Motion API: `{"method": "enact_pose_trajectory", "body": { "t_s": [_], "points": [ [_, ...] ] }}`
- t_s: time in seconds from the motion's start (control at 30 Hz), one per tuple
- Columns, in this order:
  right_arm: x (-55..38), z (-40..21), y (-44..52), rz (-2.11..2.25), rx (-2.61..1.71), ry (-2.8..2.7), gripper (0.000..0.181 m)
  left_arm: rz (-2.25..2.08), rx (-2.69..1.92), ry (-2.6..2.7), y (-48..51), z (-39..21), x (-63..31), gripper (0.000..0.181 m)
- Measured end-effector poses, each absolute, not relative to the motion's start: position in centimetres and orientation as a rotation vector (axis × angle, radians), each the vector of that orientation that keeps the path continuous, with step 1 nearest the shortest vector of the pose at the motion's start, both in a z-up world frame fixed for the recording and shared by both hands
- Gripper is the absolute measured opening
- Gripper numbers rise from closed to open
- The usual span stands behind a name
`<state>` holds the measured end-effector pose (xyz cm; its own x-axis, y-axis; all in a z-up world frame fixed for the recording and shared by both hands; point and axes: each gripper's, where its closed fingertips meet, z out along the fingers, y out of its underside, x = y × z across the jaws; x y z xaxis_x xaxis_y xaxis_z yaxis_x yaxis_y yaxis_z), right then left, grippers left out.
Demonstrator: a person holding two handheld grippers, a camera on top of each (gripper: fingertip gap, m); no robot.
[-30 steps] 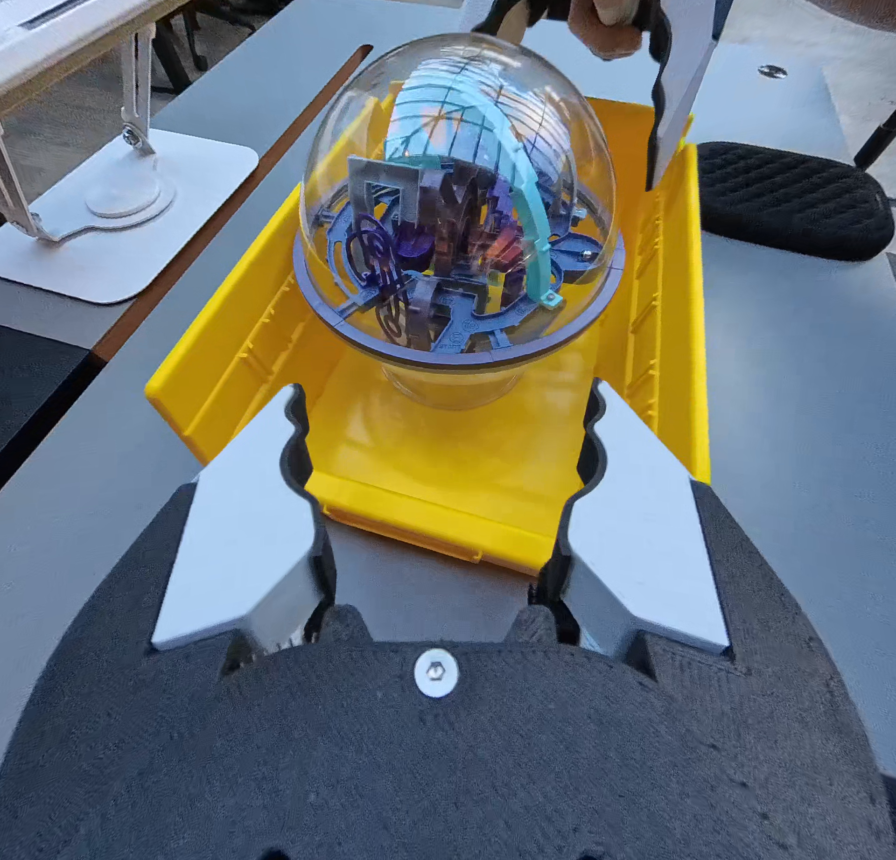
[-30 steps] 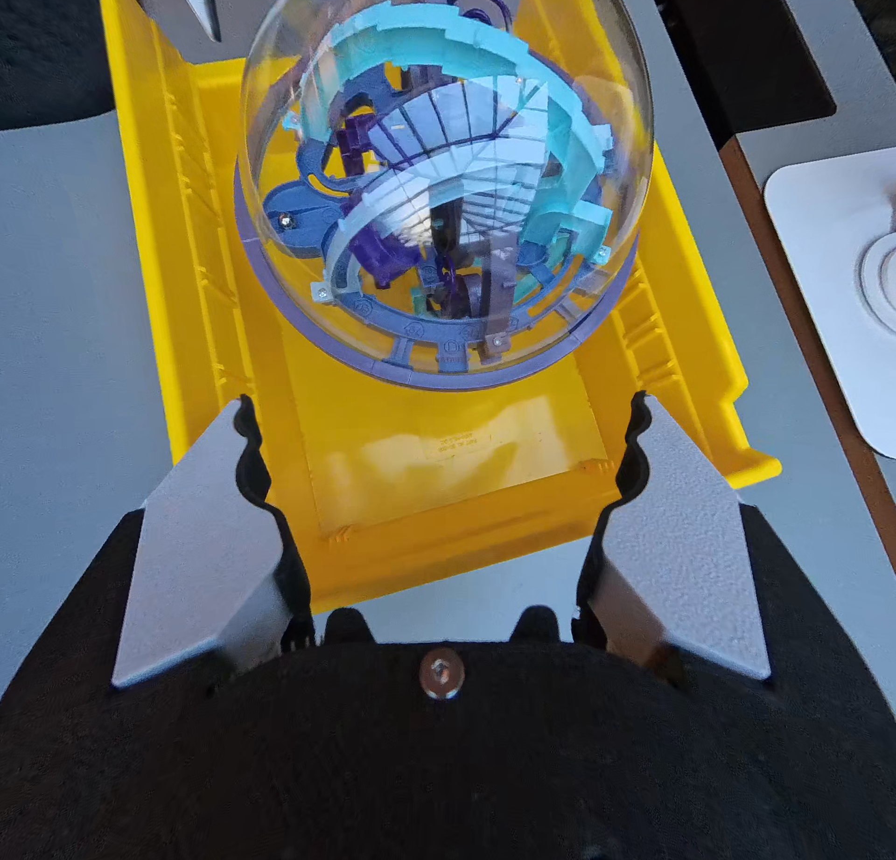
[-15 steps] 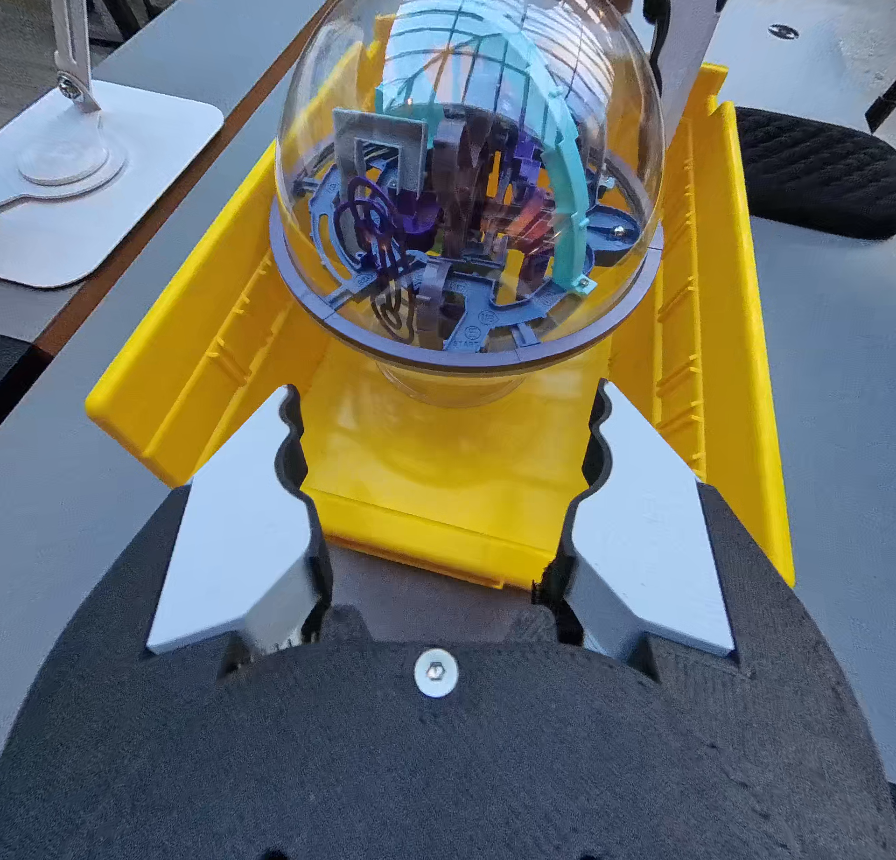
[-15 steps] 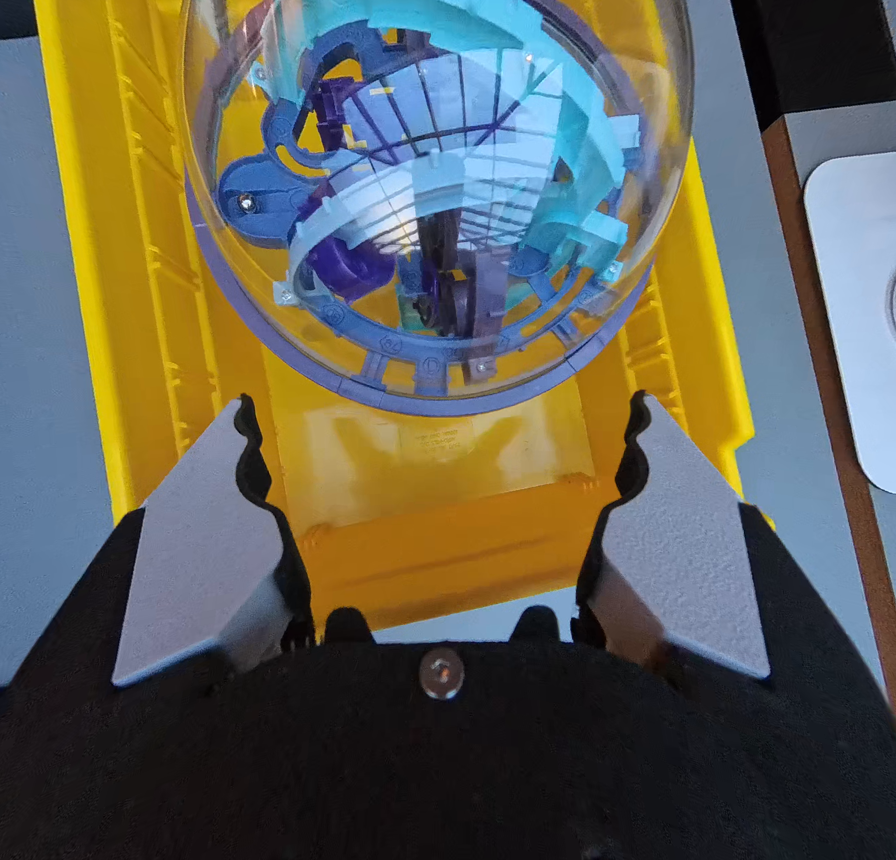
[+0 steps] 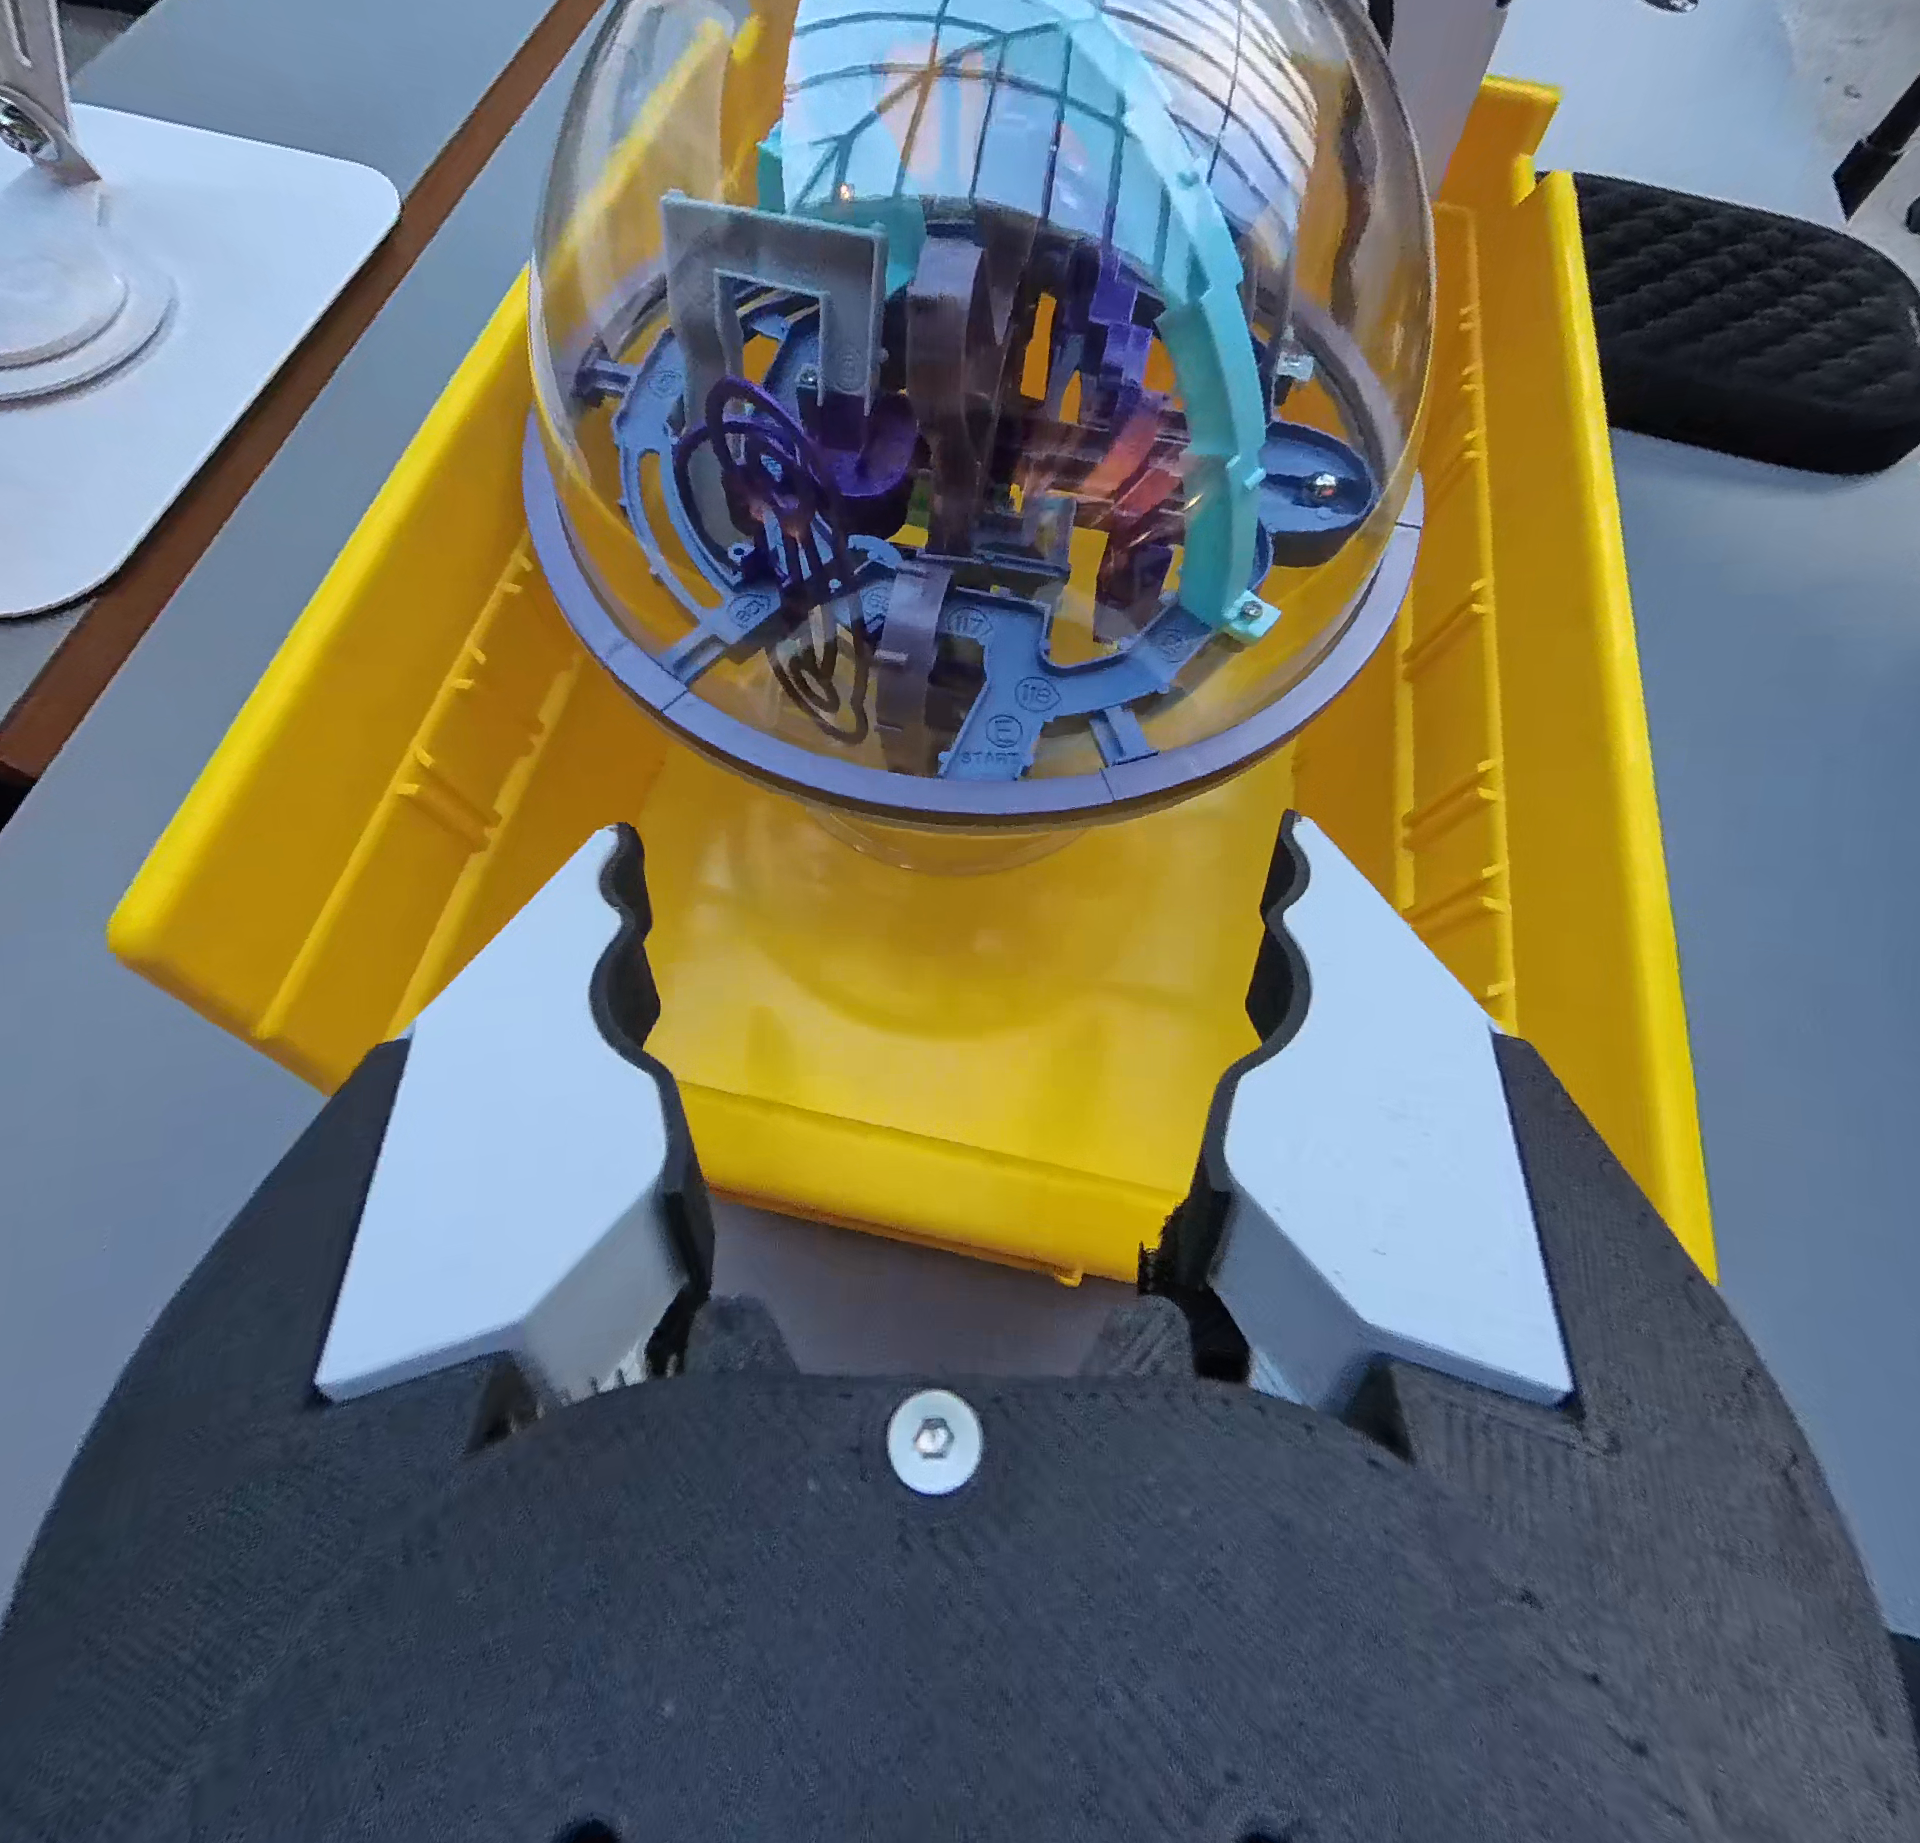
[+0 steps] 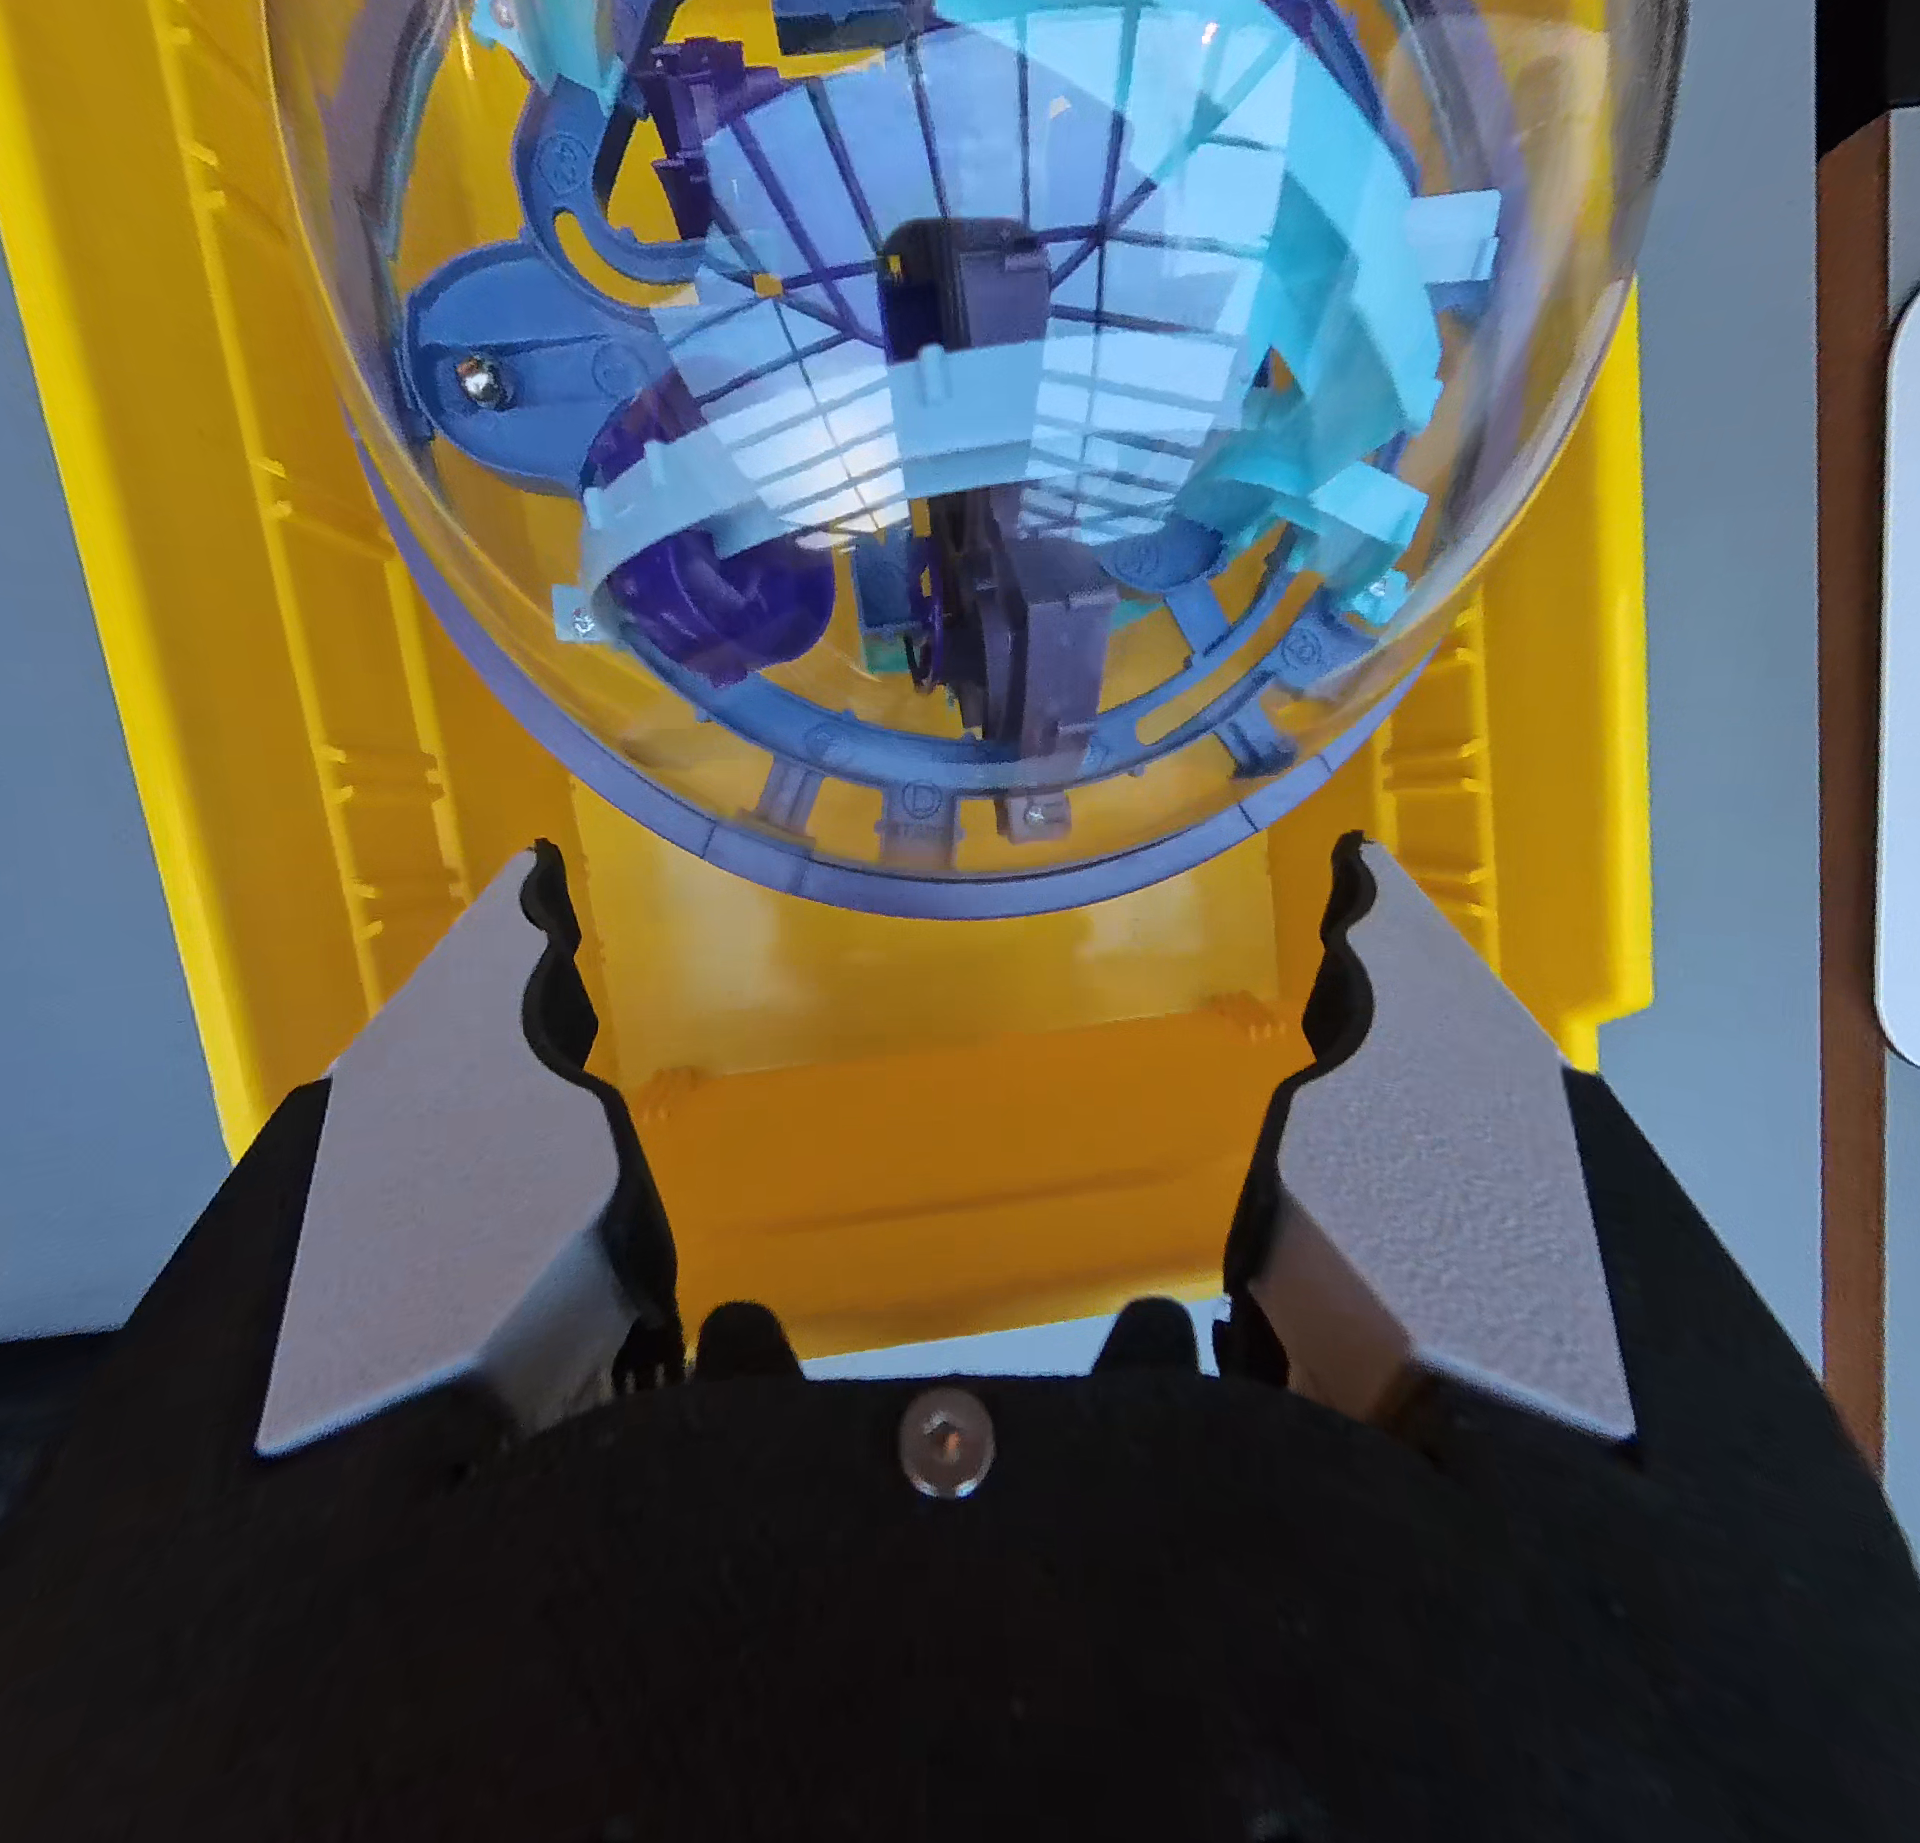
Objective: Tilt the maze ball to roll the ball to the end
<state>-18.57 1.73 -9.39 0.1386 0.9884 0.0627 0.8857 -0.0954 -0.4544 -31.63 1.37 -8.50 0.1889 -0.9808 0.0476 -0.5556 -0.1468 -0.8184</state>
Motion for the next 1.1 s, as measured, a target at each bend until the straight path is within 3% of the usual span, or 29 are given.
{"method": "enact_pose_trajectory", "body": {
  "t_s": [1.1],
  "points": [
    [-19.5, -10.8, 1.8, 0.459, -2.036, -1.784, 0.142, -0.881, -1.776, 1.462, 1.2, -9.0, -30.2, 0.116]
  ]
}}
